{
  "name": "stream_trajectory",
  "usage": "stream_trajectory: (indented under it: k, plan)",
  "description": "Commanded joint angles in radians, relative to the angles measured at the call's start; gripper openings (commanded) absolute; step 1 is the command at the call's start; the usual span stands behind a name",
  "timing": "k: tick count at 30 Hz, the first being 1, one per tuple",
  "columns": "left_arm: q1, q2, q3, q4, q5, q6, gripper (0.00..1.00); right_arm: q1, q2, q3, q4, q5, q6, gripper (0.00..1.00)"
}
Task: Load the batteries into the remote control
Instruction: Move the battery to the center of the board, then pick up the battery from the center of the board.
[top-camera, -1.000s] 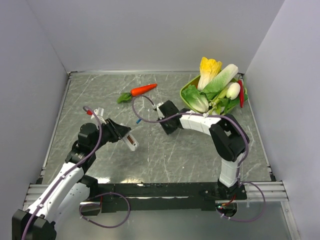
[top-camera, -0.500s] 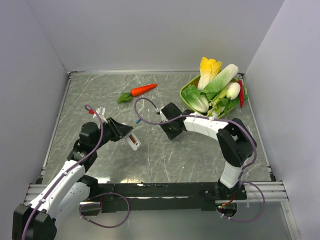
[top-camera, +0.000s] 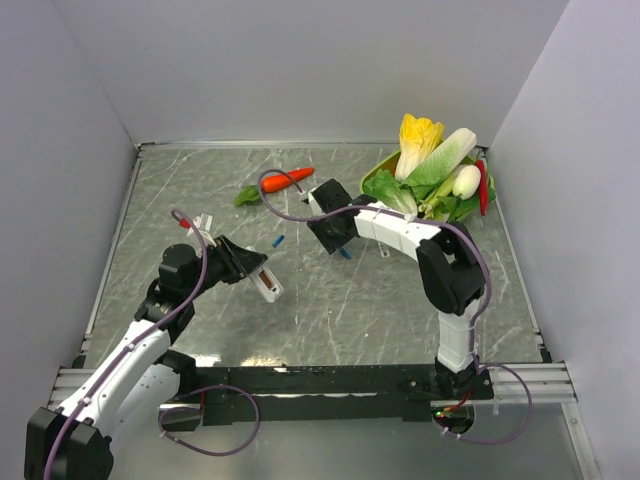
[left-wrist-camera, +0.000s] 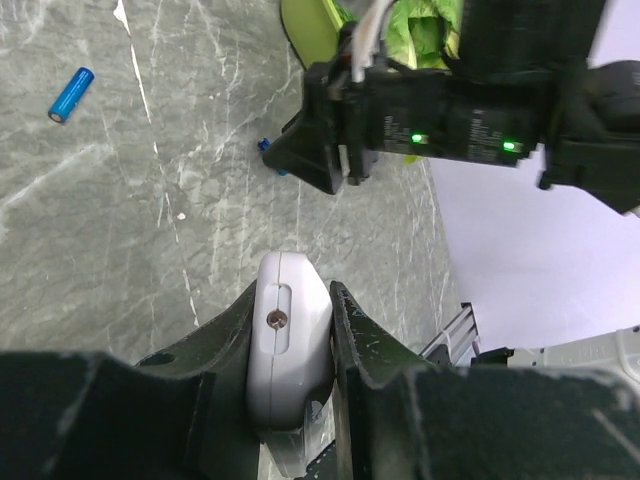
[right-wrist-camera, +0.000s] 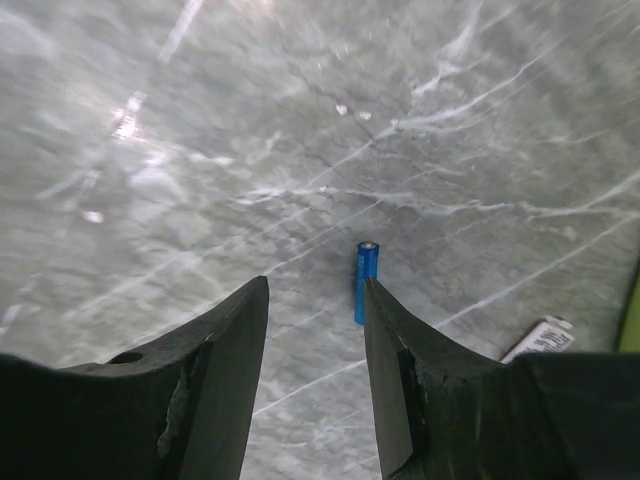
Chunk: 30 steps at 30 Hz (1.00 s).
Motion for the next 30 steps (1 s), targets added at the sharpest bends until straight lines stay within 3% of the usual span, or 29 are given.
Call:
stream_trajectory:
  k: [1,19,25,30]
  plan:
    - [0.005,0.006,0.017,0.048,0.03,0.018,0.01,-0.03,0.049,0.061,-0.053,0.0,-0.026,0.5]
    - [0.005,0.043,0.017,0.086,0.08,0.027,0.01,-0.057,0.15,0.054,-0.071,-0.039,-0.034,0.42]
    - [0.005,0.067,-0.009,0.177,0.14,0.015,0.01,-0.057,0.113,0.026,-0.056,-0.038,-0.046,0.23]
    - [0.005,0.07,-0.036,0.283,0.2,-0.002,0.01,-0.057,-0.003,-0.059,0.01,-0.084,-0.046,0.01]
